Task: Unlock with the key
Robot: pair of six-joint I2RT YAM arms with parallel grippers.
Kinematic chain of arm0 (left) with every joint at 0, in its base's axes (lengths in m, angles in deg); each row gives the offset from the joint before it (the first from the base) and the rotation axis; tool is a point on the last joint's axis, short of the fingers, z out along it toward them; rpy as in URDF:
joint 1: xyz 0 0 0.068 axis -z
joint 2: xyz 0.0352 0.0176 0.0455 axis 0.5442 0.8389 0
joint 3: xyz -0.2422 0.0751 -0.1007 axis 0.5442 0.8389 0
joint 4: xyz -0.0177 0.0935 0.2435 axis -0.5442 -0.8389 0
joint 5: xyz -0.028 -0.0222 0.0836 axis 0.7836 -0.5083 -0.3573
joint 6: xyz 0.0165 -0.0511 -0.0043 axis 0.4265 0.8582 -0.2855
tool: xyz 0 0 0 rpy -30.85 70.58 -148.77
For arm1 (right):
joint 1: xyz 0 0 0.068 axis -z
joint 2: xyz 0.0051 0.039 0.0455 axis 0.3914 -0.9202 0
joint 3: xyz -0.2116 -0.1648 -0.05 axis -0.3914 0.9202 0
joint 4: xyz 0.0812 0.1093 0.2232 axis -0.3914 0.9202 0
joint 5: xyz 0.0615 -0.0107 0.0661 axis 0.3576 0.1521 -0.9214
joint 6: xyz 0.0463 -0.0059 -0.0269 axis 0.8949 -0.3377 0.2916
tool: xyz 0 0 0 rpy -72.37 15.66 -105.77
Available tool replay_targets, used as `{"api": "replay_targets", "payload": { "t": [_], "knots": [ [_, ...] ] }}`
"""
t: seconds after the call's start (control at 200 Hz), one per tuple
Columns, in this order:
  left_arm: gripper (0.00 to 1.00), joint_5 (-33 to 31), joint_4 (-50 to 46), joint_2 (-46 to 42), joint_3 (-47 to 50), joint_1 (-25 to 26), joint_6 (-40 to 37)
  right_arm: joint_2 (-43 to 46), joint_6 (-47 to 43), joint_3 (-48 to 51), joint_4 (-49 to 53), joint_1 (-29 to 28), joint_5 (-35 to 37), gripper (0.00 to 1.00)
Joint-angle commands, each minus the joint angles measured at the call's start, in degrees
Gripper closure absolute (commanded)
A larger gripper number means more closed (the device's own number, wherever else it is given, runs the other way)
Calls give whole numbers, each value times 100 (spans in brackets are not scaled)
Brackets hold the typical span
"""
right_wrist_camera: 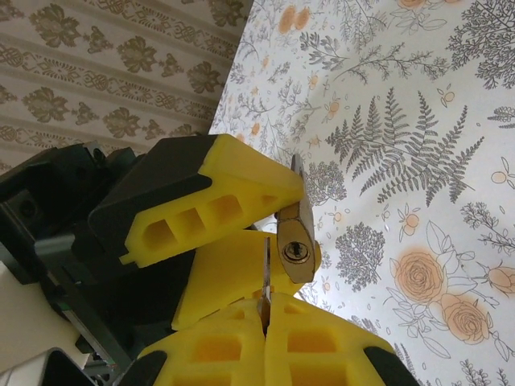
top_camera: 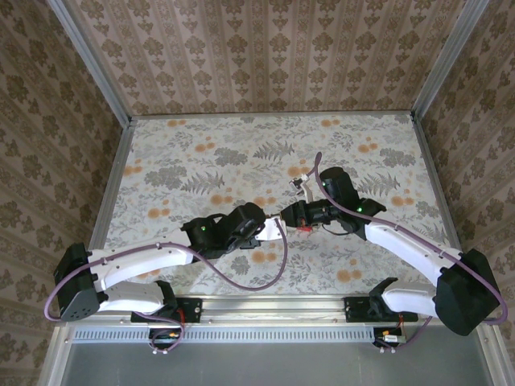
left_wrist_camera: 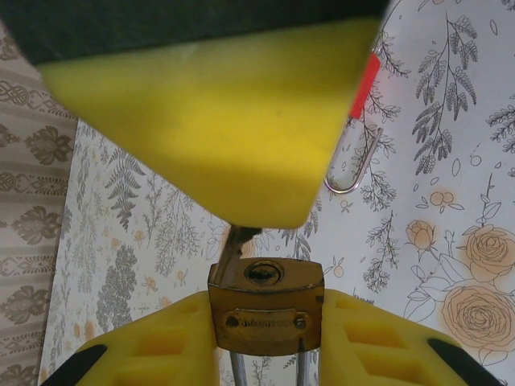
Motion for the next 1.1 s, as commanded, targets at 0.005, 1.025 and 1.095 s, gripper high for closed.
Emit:
{"api": "replay_targets", "payload": {
  "t": [0.005,1.025,1.095],
  "knots": [
    [70,-122,100,9,62,50,-99,-25,47,-31,-107,-50,-129,99],
    [70,-244,159,-46,80,50,-150,-165,-32,88,119,-59,-151,100],
    [70,-239,168,-40,80,50,-146,-152,-43,79,123,-77,-147,100]
  ]
}}
